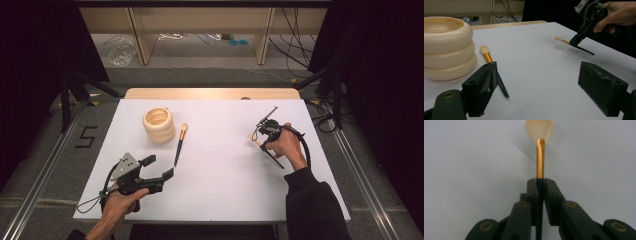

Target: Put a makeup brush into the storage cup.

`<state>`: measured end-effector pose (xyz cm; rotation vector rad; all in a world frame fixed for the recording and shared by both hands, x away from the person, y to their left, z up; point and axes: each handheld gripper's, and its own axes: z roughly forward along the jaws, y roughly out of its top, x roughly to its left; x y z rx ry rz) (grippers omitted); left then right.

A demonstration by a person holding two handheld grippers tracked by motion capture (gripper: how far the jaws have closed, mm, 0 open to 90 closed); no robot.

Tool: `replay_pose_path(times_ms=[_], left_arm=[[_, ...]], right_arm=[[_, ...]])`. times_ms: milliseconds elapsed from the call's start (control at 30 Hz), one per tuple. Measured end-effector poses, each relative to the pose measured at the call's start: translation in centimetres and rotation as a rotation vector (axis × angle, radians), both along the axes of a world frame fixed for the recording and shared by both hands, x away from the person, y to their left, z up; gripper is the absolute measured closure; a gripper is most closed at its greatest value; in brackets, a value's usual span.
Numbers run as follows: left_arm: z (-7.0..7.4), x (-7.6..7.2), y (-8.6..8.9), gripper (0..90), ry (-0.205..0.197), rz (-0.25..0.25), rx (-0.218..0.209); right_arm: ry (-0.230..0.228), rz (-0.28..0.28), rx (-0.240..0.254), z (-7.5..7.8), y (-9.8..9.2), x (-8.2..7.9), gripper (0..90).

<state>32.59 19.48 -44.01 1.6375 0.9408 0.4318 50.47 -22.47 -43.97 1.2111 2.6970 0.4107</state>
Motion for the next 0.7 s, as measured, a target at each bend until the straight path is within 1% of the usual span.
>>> replay_pose_path(times_ms=[67,100,167,200,233,267,300,333,367,433,533,567,633,667,700], left_arm=[[0.0,0.0,0.0,16.2,0.000,0.000,0.000],[0.0,0.0,0.0,16.2,0.000,0.000,0.000],[0.0,0.0,0.0,16.2,0.000,0.001,0.001],[0.0,0.0,0.0,16.2,0.000,0.001,0.000],[0.0,0.0,0.0,16.1,0.000,0.001,-0.001],[0.0,0.0,0.0,16.1,0.000,0.001,0.000],[0.0,0.0,0.0,16.2,0.000,0.001,-0.001],[0.0,0.0,0.0,16.2,-0.001,0.001,0.000],[0.0,0.0,0.0,16.2,-0.001,0.001,0.000],[0.0,0.0,0.0,16.2,-0.001,0.001,0.000],[0.0,0.0,0.0,16.2,-0.001,0.001,0.001],[0.0,0.0,0.0,16.2,-0.002,0.002,0.000],[0.0,0.0,0.0,16.2,0.000,0.001,0.001],[0.0,0.0,0.0,16.2,0.001,0.000,0.001],[0.0,0.0,0.0,16.2,0.000,0.000,0.000]], right_arm=[[-0.023,0.012,0.028,0.2,-0.2,0.0,83.4],[-0.030,0.005,0.047,0.4,-0.2,0.0,83.4],[-0.047,0.009,0.065,0.7,-0.3,-0.1,83.6],[-0.057,0.007,0.088,0.8,-0.3,-0.1,84.6],[-0.083,0.015,0.118,1.2,-0.3,-0.2,84.6],[-0.083,0.015,0.118,1.2,-0.3,-0.2,84.6],[-0.088,0.014,0.146,1.7,-0.2,-0.3,84.7],[-0.088,0.014,0.146,1.7,-0.2,-0.3,84.7],[-0.095,0.010,0.164,1.9,-0.2,-0.4,84.7],[-0.113,0.019,0.183,2.3,-0.2,-0.5,84.7],[-0.144,0.025,0.240,3.2,-0.1,-0.8,84.7],[-0.148,0.029,0.258,3.5,-0.1,-0.9,84.7],[-0.182,0.038,0.291,3.8,-0.1,-1.1,84.7],[-0.198,0.044,0.319,4.0,-0.1,-1.2,84.7],[-0.205,0.049,0.336,4.2,-0.2,-1.3,84.7]])
